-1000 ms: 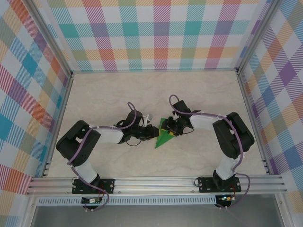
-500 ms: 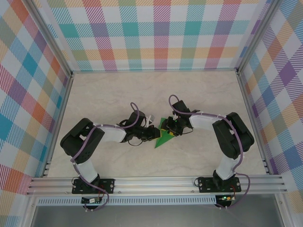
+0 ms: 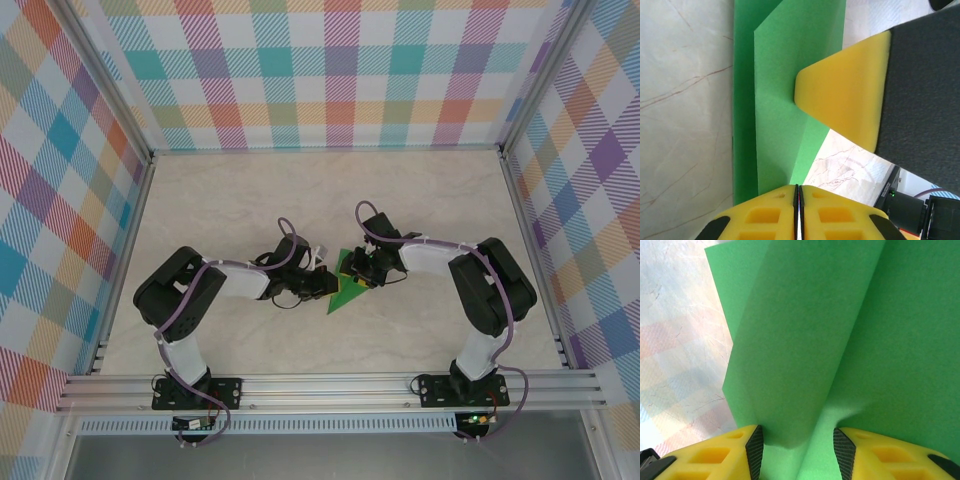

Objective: Fold a paper plane with a square sheet of paper (pick it up from the middle)

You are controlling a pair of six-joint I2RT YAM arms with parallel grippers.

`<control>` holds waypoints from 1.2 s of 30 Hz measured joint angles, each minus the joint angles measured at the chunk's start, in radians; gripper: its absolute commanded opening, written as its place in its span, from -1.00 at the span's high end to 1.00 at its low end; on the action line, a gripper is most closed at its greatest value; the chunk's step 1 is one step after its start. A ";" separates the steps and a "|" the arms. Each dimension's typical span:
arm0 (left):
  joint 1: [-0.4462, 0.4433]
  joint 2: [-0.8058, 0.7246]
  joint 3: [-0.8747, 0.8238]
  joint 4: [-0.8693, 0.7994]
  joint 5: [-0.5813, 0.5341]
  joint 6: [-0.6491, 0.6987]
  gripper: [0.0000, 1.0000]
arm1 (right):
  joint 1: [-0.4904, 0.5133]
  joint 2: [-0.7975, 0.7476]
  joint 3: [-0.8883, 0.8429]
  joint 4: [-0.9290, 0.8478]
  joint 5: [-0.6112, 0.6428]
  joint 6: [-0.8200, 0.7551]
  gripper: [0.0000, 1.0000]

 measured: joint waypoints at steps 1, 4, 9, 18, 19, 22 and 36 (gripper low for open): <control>0.000 0.001 0.000 -0.001 0.000 0.001 0.79 | 0.000 0.000 0.000 0.000 0.001 0.000 0.08; 0.000 0.001 0.002 -0.006 -0.001 0.007 0.79 | 0.003 0.000 0.001 -0.003 0.006 0.003 0.09; 0.000 0.001 0.007 -0.021 -0.009 0.011 0.80 | 0.007 0.000 0.005 -0.012 0.018 0.007 0.11; 0.000 0.018 0.016 -0.027 -0.018 0.014 0.81 | 0.010 0.006 0.012 -0.028 0.029 0.019 0.17; 0.000 0.021 0.019 -0.030 -0.018 0.015 0.82 | 0.010 0.007 0.014 -0.032 0.030 0.021 0.18; 0.000 0.022 0.020 -0.031 -0.019 0.016 0.82 | 0.009 0.009 0.017 -0.037 0.031 0.022 0.21; 0.000 -0.004 0.026 -0.051 -0.034 0.018 0.74 | 0.010 0.031 0.048 -0.082 0.034 0.030 0.24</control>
